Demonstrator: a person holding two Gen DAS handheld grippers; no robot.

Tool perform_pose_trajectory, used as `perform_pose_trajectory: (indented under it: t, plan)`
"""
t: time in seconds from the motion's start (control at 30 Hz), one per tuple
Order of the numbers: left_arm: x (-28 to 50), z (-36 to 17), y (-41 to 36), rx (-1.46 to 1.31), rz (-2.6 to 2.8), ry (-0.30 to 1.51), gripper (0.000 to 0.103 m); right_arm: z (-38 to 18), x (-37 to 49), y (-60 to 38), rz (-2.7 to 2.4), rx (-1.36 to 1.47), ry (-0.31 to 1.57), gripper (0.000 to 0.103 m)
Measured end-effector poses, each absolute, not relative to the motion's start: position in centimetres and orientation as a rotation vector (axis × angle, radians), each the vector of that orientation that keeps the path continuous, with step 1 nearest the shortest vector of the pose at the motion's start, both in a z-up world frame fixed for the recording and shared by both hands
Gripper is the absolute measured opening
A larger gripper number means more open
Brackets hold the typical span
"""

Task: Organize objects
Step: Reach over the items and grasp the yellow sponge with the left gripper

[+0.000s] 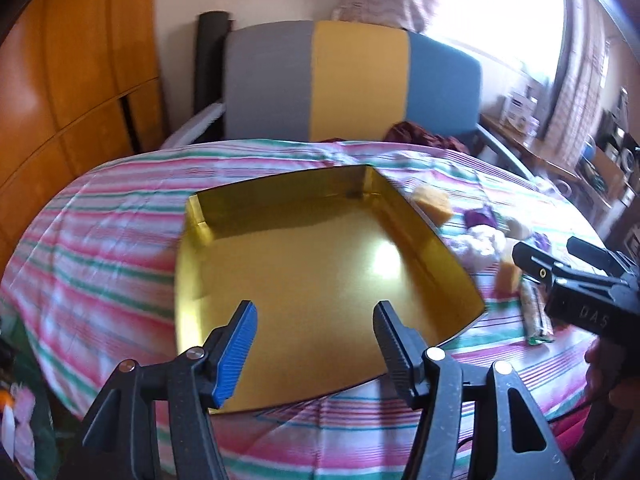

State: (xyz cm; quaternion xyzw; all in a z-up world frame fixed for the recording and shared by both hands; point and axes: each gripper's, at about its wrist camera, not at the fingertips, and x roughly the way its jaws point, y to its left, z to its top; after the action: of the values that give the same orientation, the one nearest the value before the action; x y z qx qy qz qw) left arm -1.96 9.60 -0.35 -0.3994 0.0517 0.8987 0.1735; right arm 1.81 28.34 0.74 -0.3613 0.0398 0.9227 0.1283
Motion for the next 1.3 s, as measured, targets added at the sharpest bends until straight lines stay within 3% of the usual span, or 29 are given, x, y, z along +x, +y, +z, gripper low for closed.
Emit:
perform_pose_trajectory:
  t: [0.53, 0.77, 1.03, 1.1, 1.17, 1.3]
  plan:
    - [-3.3, -1.0, 18.8, -1.191, 2.237, 0.251, 0.065, -0.4, 4.3, 44.5, 2.471, -1.013, 0.361, 0.103]
    - [-5.4, -0.5, 23.6, -1.144, 2.110, 0.279, 0.062, -1.6, 5.9, 49.5, 2.399, -0.941, 0.684, 0.103]
    - [-12.1, -1.5, 29.3, -1.203, 2.132, 0.404, 0.061, -2.2, 6.6, 50.9, 2.381, -0.926, 0.863, 0.103]
    - [-13.9, -2.4, 30.7, -1.259, 2.127, 0.434, 0.063, -2.2, 6.4, 50.8, 2.396, -0.930, 0.864, 0.103]
    - [-15.2, -3.3, 32.5, -1.285, 2.109, 0.471, 0.078, -2.1, 6.2, 50.7, 2.414, -0.935, 0.867, 0.103]
    - [-17.4, -5.4, 35.2, -1.313, 2.122, 0.550, 0.082, -2.0, 6.4, 51.1, 2.425, -0.905, 0.898, 0.103]
